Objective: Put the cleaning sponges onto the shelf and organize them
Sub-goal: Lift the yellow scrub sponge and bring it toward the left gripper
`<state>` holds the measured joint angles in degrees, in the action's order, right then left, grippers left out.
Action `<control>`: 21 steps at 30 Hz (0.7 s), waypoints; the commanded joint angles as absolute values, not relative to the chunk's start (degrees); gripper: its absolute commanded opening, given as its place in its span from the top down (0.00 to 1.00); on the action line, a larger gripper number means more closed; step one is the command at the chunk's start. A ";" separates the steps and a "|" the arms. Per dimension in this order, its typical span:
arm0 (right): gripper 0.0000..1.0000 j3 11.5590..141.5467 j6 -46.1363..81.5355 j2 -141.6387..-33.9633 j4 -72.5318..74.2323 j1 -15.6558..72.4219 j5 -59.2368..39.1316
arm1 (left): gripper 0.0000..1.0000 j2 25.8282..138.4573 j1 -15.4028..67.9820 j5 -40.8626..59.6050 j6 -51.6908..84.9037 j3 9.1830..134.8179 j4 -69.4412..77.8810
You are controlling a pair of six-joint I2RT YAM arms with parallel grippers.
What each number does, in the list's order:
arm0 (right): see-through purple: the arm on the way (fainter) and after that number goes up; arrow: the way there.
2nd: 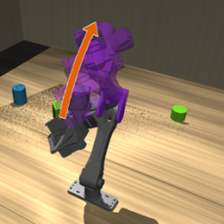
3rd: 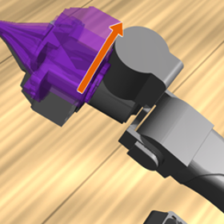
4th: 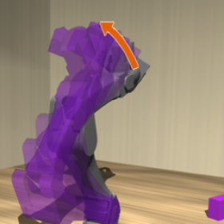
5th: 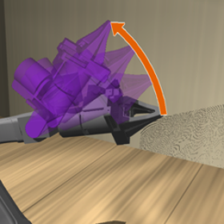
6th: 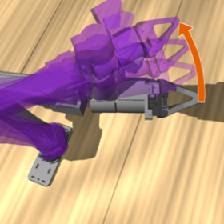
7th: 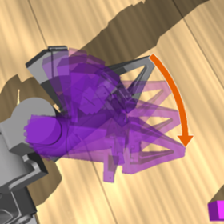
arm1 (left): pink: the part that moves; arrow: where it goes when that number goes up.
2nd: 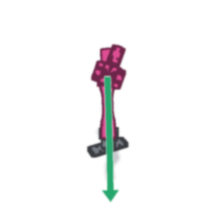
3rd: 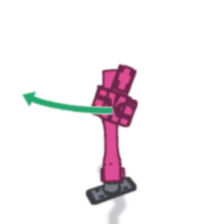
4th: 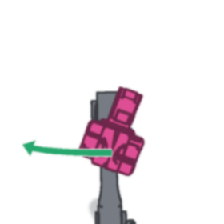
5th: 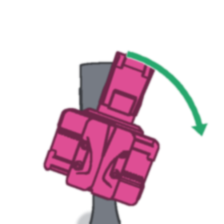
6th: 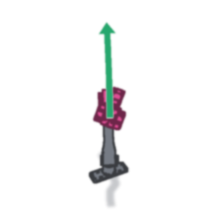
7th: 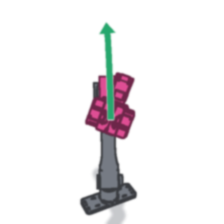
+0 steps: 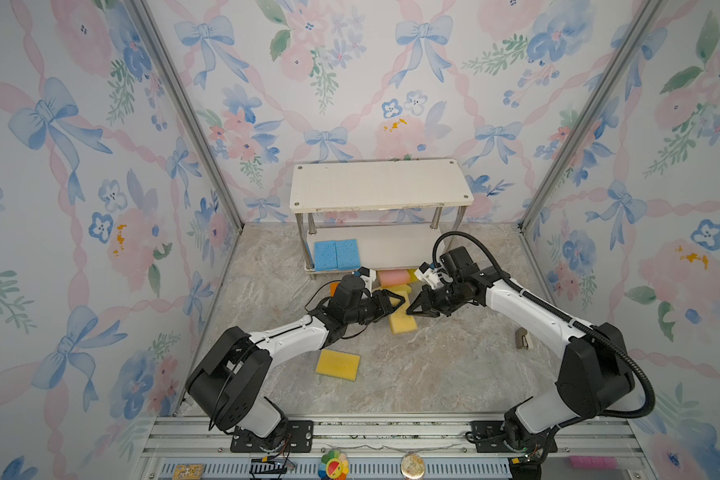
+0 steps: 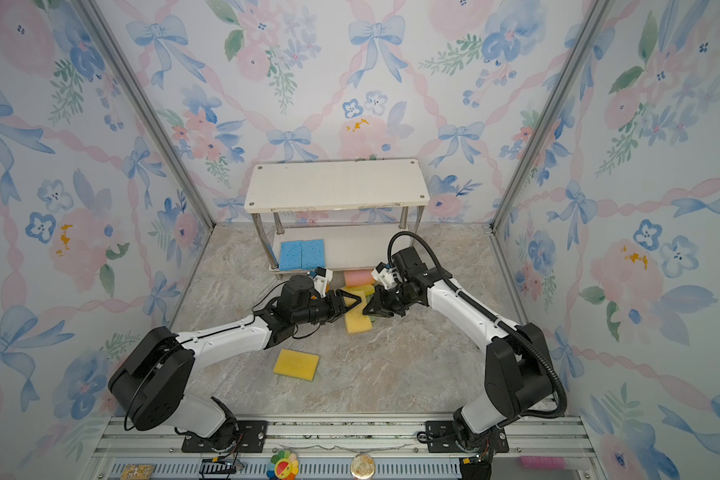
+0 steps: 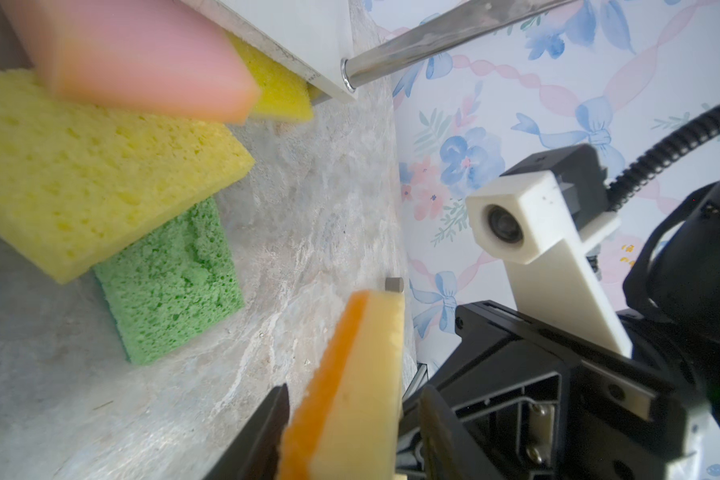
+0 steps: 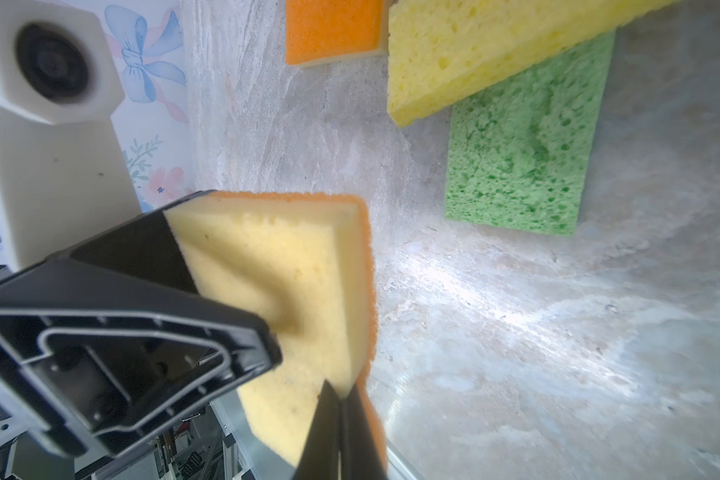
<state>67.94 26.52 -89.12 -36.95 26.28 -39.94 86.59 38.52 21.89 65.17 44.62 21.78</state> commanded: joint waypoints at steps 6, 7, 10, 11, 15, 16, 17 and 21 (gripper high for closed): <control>0.93 69.11 26.57 -87.98 -36.47 26.17 -42.19 | 0.93 86.38 38.50 20.75 65.50 44.56 23.09; 0.90 69.03 26.92 -87.90 -36.25 26.11 -42.21 | 0.95 86.14 38.54 20.59 65.49 44.58 23.11; 0.72 68.28 28.89 -87.33 -34.93 25.53 -42.52 | 1.00 85.21 38.18 20.31 65.39 44.29 23.12; 0.65 67.97 29.74 -87.05 -34.29 25.18 -43.00 | 1.00 84.85 37.99 20.22 65.37 44.06 23.11; 0.42 66.61 33.71 -85.05 -32.85 22.60 -44.02 | 1.00 82.45 36.31 20.21 65.30 43.04 23.11; 0.40 66.56 34.50 -84.67 -33.13 22.03 -44.47 | 1.00 81.61 35.70 20.21 65.30 42.68 23.15; 0.39 66.53 35.07 -84.41 -33.16 21.72 -45.06 | 1.00 80.86 35.11 20.13 65.21 42.40 23.11; 0.37 66.45 38.56 -83.61 -33.41 22.59 -49.89 | 1.00 78.12 33.02 19.84 65.04 41.23 23.11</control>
